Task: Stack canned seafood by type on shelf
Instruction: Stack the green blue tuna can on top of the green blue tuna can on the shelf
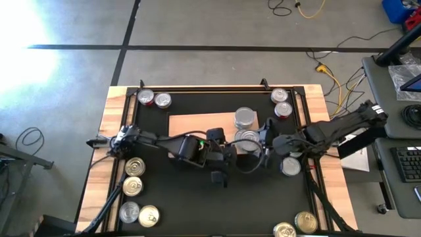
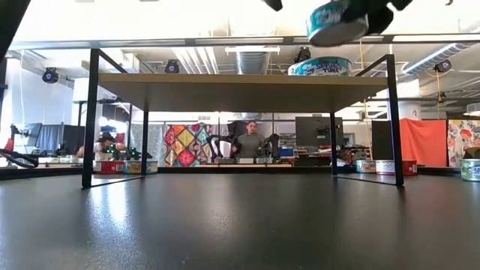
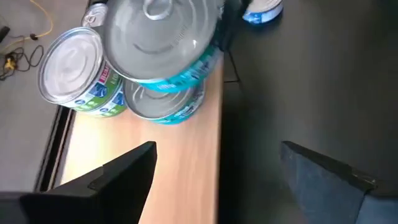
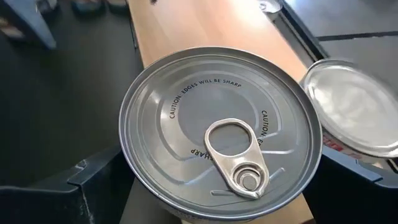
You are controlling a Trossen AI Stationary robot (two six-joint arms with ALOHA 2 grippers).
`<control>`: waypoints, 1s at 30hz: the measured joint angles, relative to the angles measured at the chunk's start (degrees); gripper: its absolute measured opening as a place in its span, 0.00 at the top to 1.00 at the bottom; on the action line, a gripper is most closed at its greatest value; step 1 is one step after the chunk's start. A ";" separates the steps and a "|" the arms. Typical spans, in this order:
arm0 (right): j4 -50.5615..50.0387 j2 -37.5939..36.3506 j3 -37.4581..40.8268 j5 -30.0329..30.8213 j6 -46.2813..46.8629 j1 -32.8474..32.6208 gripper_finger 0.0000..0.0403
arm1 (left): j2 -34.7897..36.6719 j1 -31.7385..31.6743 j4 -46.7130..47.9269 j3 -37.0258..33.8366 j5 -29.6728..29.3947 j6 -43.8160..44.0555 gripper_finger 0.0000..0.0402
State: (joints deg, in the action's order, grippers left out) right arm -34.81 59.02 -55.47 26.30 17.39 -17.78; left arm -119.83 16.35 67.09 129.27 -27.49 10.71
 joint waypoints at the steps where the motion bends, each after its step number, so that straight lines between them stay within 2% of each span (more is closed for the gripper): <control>1: 0.78 0.03 0.53 -0.96 -0.77 0.98 0.08 | 0.00 -0.38 -0.04 -0.02 0.00 -0.42 0.20; 5: 5.16 0.03 2.07 -5.45 -2.66 4.92 0.08 | 0.51 -1.72 0.58 -0.02 0.09 -0.36 0.22; 12: 5.82 0.05 2.63 -13.01 -7.37 10.04 0.08 | 4.81 -2.99 2.34 -0.02 0.72 0.91 0.26; 16: 6.60 -0.34 3.71 -13.26 -9.47 10.87 0.08 | 5.82 -4.19 2.86 -0.81 5.98 2.09 0.28; 22: 10.88 -1.22 7.33 -13.28 -9.48 11.08 0.08 | 7.72 -5.46 1.86 -6.60 5.60 5.23 0.30; 25: 12.21 -1.24 8.74 -13.26 -8.17 11.08 0.08 | 8.02 -6.22 -1.81 -9.66 5.56 6.51 0.30; 30: 15.38 -1.11 10.69 -12.34 -6.74 11.08 0.06 | 8.22 -6.75 -16.08 -14.68 5.53 5.97 0.30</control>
State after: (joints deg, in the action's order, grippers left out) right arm -19.43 57.91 -44.77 13.95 10.65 -6.70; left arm -111.61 9.61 51.01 114.59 -21.96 16.68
